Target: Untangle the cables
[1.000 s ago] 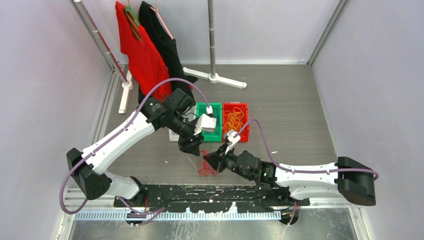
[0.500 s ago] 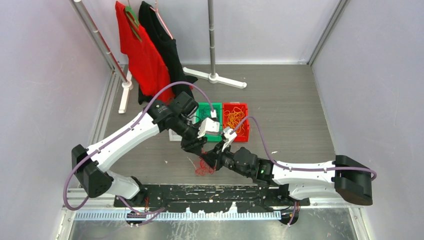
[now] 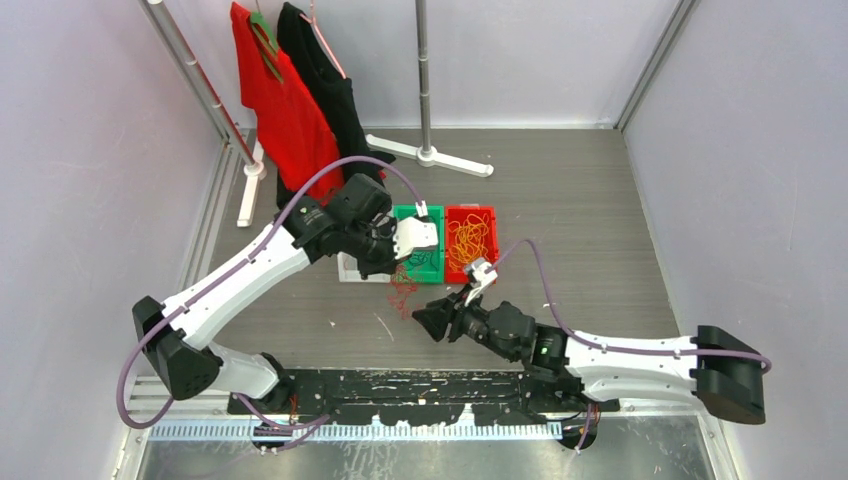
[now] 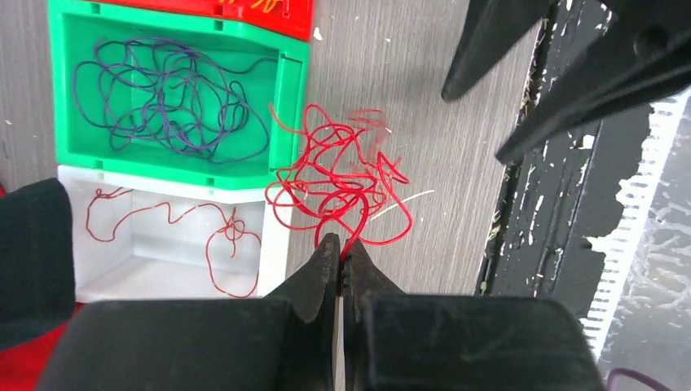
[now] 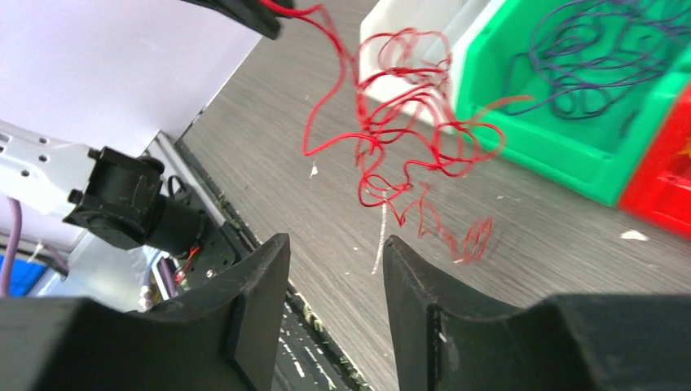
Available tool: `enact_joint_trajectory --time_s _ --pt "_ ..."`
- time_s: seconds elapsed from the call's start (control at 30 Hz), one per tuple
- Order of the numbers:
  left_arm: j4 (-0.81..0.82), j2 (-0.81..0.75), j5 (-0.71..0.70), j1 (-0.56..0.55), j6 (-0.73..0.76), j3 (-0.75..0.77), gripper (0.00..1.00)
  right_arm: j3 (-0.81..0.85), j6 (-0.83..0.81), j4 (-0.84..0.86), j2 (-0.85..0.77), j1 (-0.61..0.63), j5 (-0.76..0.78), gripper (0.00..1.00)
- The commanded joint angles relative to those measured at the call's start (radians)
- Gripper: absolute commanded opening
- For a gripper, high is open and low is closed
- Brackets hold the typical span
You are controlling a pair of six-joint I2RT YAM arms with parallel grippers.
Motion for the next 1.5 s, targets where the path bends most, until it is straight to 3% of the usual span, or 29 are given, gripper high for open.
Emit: enact_joint_trajectory --time_s 0.0,0.17,0.33,0.53,0.7,0.93,1.27,1.47 --pt "-0.023 -0.056 -0.011 -0.002 -0.041 0.08 0.0 -0.03 -0.035 -0.056 -0.156 -0.006 0.13 0.55" --pt "-0.097 -0.072 0.072 -0.001 -0.099 0.118 0.0 0.02 -0.169 -0.073 -0.254 -0.006 0.125 0.63" --pt "-0.113 -0.076 0.098 -0.002 -0.161 0.125 0.0 0.154 -0.235 -0.045 -0.126 -0.004 0.036 0.68" --pt "-0.142 -0.082 0.135 -0.002 -0.19 0.118 0.0 0.233 -0.259 0.072 0.022 0.008 0.043 0.7" --pt "-0.163 -0.094 0.144 -0.001 -0.18 0.115 0.0 0.267 -0.266 0.103 0.081 0.011 0.048 0.67" --pt "-0.243 -0.095 0.276 -0.001 -0.137 0.151 0.0 0.273 -0.275 0.152 0.116 0.01 0.098 0.61" --pt "-0.292 -0.07 0.392 -0.001 -0.12 0.213 0.0 0.297 -0.272 0.182 0.202 0.018 0.086 0.6" --pt "-0.358 -0.048 0.475 -0.001 -0.095 0.269 0.0 0.283 -0.27 0.23 0.224 0.018 0.106 0.51"
